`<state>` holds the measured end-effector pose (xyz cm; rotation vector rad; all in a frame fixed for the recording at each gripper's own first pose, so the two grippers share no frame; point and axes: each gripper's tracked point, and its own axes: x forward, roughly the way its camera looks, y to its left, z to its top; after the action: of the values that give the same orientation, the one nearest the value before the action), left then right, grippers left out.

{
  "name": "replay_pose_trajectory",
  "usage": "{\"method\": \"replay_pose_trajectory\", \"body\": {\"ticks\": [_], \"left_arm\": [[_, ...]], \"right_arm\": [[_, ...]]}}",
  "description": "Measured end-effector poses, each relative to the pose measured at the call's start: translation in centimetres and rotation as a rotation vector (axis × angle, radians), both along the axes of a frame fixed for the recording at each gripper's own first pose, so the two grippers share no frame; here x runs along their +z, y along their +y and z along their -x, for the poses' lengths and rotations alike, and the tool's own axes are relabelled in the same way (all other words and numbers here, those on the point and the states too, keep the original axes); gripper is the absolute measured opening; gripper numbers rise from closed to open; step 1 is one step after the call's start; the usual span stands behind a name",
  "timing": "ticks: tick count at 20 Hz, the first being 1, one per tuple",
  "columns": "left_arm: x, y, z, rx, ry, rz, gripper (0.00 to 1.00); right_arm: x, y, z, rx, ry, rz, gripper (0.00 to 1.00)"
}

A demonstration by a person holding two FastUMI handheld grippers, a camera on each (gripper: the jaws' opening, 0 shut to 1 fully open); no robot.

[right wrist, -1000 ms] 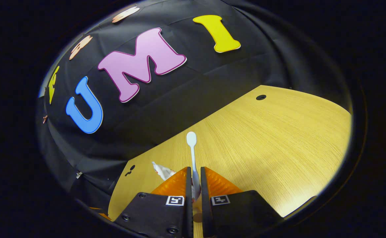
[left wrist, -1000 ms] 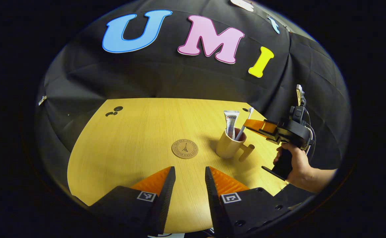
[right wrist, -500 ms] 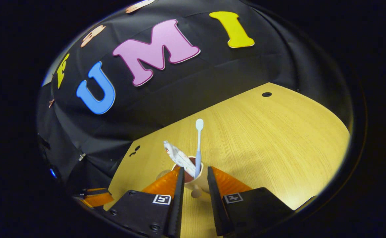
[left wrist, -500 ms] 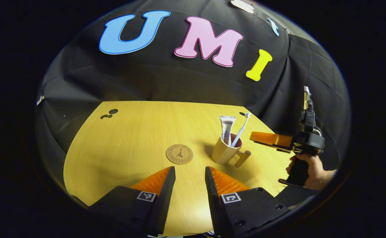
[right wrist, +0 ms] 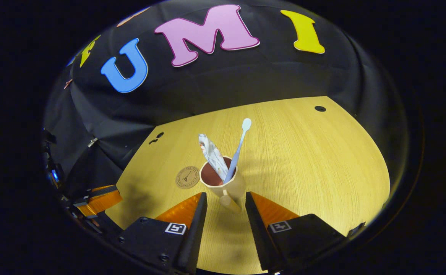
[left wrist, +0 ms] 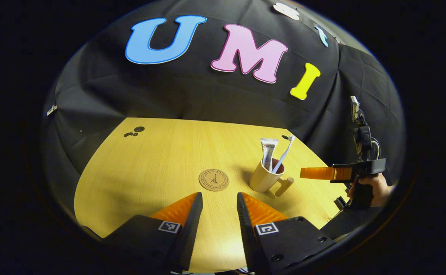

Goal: Put the toothbrush and toothpaste on the desktop into the cup, then pick up the cup and place it on the coaster on the desktop.

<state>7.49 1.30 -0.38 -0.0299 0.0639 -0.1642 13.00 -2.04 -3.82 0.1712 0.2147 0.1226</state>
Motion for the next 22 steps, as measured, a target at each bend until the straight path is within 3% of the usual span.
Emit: {"method": "replay_pose_trajectory", "body": {"ticks": [1,2,3,9,10,11,22], "left_arm": [[-0.1,0.0,0.2,-0.003,-0.001,0.002,0.57],[-0.3,0.0,0.4,-0.007,-0.001,0.002,0.48],[-0.4,0.1,0.7,-0.007,0.001,0.002,0.58],[-1.2,0.9,1.5,0.018,0.002,-0.007,0.66],[-1.3,1.0,1.7,0.026,0.004,-0.012,0.76],[-1.4,1.0,1.7,0.030,0.006,-0.015,0.69],[-2.8,2.4,1.2,0.044,0.040,-0.007,0.70]], "right_arm": [[-0.3,0.0,-0.2,0.000,0.024,0.006,0.63],[-0.9,0.1,-0.3,0.008,0.051,0.011,0.63],[-1.5,0.3,-0.5,0.020,0.083,0.018,0.63],[-3.4,1.0,-2.5,0.039,0.179,0.089,0.63],[-3.7,1.0,-2.8,0.037,0.192,0.109,0.63],[-4.0,0.9,-3.3,0.037,0.211,0.129,0.63],[-7.8,1.5,-7.4,0.025,0.399,0.260,0.63]]}}
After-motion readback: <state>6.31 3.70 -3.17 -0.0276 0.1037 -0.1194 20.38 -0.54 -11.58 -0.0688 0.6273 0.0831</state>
